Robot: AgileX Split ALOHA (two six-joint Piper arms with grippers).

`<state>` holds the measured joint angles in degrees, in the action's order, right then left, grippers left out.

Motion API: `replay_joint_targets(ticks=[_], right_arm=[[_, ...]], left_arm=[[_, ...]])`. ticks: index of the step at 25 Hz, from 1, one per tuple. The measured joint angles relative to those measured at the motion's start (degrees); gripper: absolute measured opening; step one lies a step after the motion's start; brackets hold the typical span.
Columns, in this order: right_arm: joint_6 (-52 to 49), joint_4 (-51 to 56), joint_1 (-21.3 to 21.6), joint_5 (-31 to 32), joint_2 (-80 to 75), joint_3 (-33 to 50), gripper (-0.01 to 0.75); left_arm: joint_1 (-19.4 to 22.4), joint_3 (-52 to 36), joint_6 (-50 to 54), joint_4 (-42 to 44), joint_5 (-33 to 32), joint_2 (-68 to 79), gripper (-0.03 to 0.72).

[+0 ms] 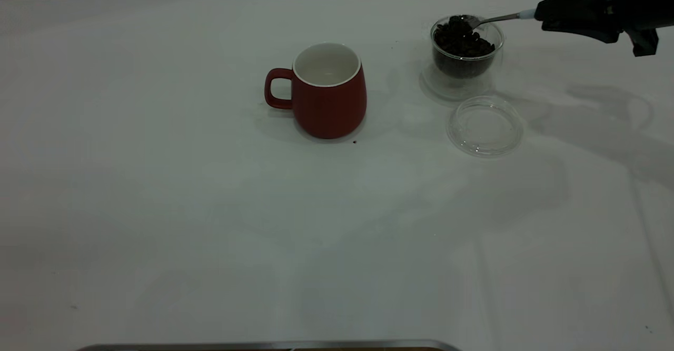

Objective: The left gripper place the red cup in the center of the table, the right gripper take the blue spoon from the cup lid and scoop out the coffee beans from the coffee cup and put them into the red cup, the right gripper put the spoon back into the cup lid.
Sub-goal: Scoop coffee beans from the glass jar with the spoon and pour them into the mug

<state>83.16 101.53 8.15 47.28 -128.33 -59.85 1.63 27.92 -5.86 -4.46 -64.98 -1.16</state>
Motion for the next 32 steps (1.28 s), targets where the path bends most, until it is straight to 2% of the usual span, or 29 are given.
replay_joint_targets(ticks=[11,26,32], right_arm=[[-3.11,-0.06,0.9,3.1,-0.84,-0.05,0.109],[-6.71,-0.06,0.9,16.21,-3.9,-0.11,0.107],[-6.98,-0.06,0.74,17.54,-3.9,-0.11,0.107]], left_arm=[[0.0,0.0,0.0,0.0,0.0,0.0,0.533],[0.0,0.0,0.0,0.0,0.0,0.0,0.533],[0.0,0.0,0.0,0.0,0.0,0.0,0.533]])
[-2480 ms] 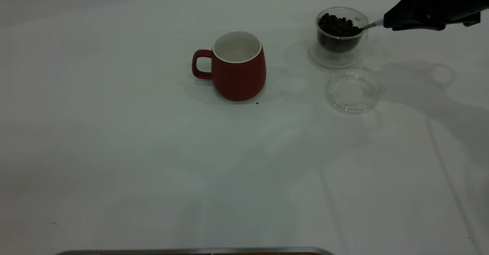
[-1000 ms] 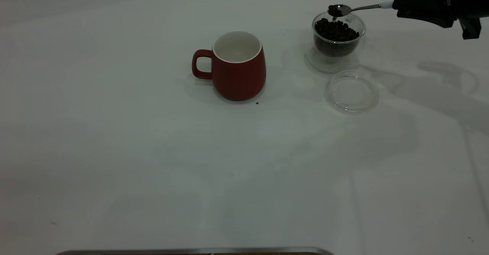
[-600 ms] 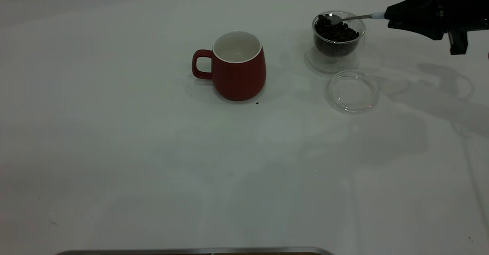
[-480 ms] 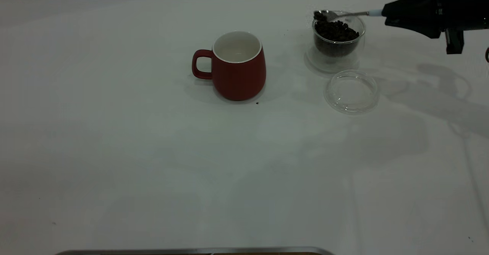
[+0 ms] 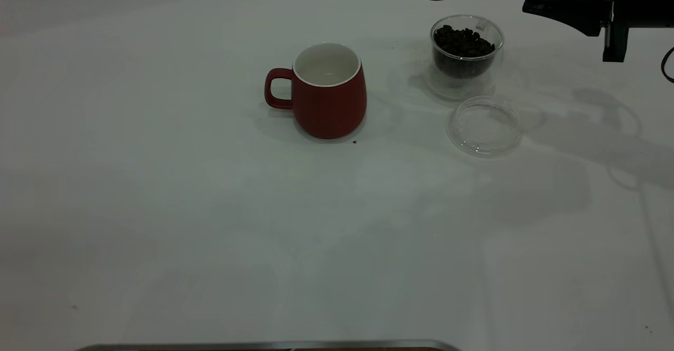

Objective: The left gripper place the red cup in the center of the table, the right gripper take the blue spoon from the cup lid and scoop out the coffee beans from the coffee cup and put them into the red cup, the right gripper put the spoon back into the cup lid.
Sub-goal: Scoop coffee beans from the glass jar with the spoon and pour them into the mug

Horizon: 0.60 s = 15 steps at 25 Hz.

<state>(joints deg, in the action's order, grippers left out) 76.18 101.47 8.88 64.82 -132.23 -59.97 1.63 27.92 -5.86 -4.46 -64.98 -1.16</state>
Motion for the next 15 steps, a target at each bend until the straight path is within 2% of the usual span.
replay_joint_targets(ticks=[5,15], right_arm=[[-0.59,0.05,-2.6,0.0,0.0,0.0,0.107],[-1.25,0.05,-10.72,-0.07,0.0,0.0,0.106]], left_arm=[[0.0,0.0,0.0,0.0,0.0,0.0,0.533],[0.0,0.0,0.0,0.0,0.0,0.0,0.533]])
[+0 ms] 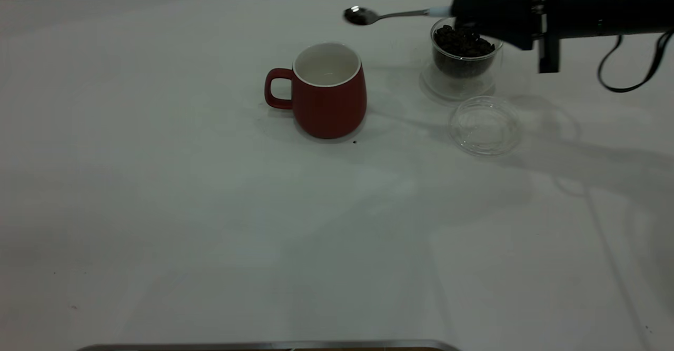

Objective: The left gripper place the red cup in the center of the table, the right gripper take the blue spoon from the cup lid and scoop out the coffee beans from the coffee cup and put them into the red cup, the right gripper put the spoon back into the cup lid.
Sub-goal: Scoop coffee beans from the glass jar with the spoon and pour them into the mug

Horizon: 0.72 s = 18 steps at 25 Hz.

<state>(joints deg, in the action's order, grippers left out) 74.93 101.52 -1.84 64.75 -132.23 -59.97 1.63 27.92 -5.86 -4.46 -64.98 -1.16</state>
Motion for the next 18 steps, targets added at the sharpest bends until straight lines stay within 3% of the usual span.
replay_joint_targets(ticks=[10,18], right_arm=[[0.19,-0.24,-6.7,-8.35,-0.07,-3.33,0.106],[8.43,-0.24,-7.3,-14.25,-0.07,-5.72,0.106]], left_arm=[[0.0,0.0,0.0,0.0,0.0,0.0,0.533],[0.0,0.0,0.0,0.0,0.0,0.0,0.533]])
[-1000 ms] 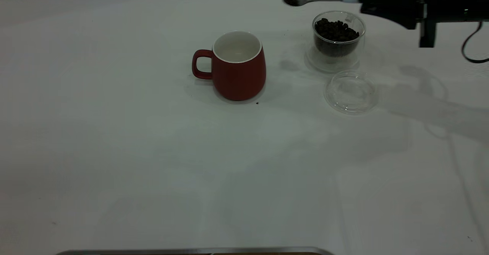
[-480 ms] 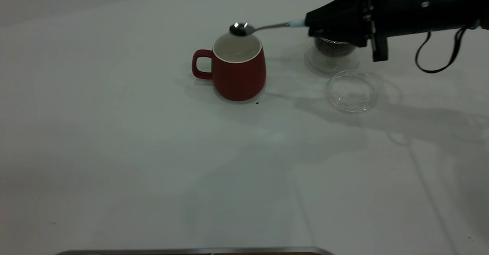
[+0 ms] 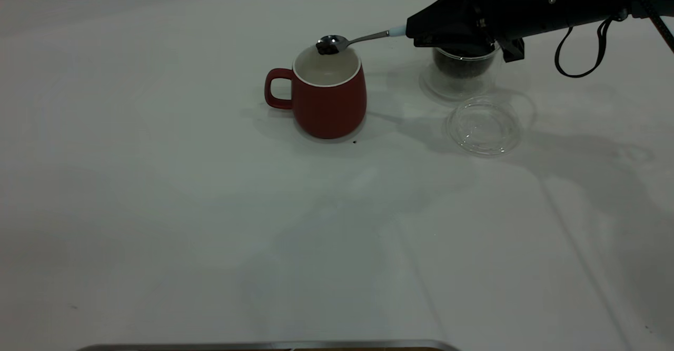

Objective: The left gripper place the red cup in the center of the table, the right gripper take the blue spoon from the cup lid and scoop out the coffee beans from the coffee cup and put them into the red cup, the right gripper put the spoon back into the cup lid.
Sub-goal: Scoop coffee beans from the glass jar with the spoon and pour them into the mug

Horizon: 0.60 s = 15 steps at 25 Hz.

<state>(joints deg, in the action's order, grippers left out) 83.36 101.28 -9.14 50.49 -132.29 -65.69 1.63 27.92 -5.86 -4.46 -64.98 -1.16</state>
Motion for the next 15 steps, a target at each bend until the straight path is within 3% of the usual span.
replay_joint_targets(ticks=[10,15], right_arm=[[24.87,0.0,0.0,-0.78,0.0,0.0,0.106],[31.43,0.0,0.0,-0.8,0.0,0.0,0.106]], left_arm=[[0.0,0.0,0.0,0.0,0.0,0.0,0.533],[0.0,0.0,0.0,0.0,0.0,0.0,0.533]])
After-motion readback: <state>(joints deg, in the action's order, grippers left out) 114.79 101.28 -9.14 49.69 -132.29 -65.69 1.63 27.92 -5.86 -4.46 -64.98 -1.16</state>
